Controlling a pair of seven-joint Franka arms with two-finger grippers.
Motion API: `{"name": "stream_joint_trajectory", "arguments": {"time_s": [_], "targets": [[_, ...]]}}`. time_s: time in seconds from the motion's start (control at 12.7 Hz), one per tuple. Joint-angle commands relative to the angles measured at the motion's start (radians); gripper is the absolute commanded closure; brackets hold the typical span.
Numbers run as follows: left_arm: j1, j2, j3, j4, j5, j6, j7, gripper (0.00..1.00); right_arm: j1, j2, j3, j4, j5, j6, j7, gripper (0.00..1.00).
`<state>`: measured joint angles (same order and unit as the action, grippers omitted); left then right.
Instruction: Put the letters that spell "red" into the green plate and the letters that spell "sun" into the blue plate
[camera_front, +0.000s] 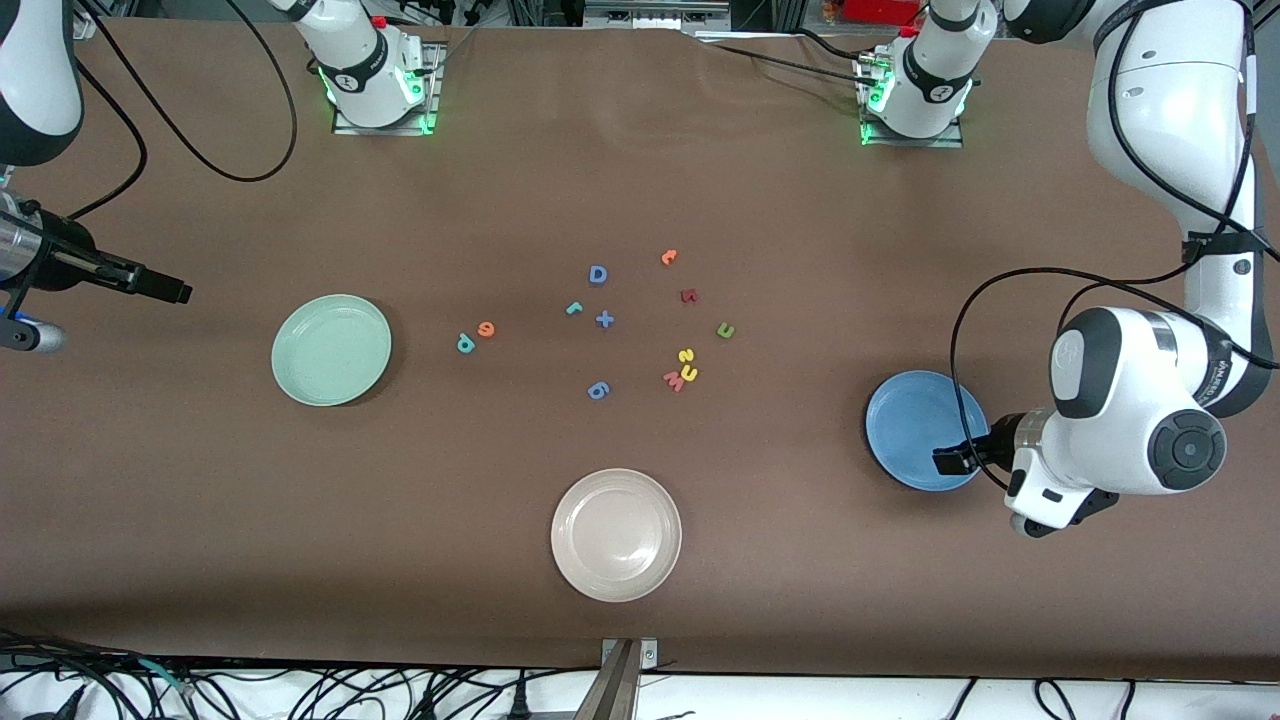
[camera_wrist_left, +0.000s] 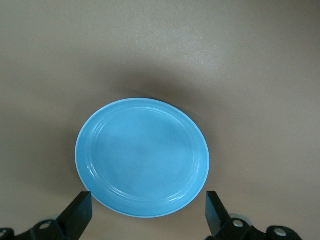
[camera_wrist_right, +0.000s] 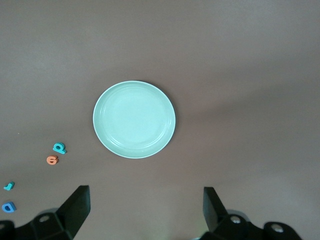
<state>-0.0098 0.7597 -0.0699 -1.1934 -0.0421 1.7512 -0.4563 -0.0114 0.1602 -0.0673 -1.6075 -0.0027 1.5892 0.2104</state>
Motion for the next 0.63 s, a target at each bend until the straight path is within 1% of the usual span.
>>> {"name": "stream_joint_trajectory", "arguments": {"time_s": [0.0, 0.31, 0.55], "targets": [[-0.002, -0.003, 0.007, 0.006, -0.032, -0.001, 0.008, 0.00, 0.007, -0.007, -0.006, 0.001, 0.017, 0.000, -0.008, 0.00], [0.011, -0.013, 0.009, 0.014, -0.028, -0.001, 0.021, 0.00, 0.005, -0.007, -0.006, 0.001, 0.018, 0.002, -0.013, 0.00], [0.024, -0.013, 0.015, 0.040, -0.027, -0.002, 0.083, 0.00, 0.007, -0.007, -0.006, 0.001, 0.020, 0.002, -0.008, 0.00]]}}
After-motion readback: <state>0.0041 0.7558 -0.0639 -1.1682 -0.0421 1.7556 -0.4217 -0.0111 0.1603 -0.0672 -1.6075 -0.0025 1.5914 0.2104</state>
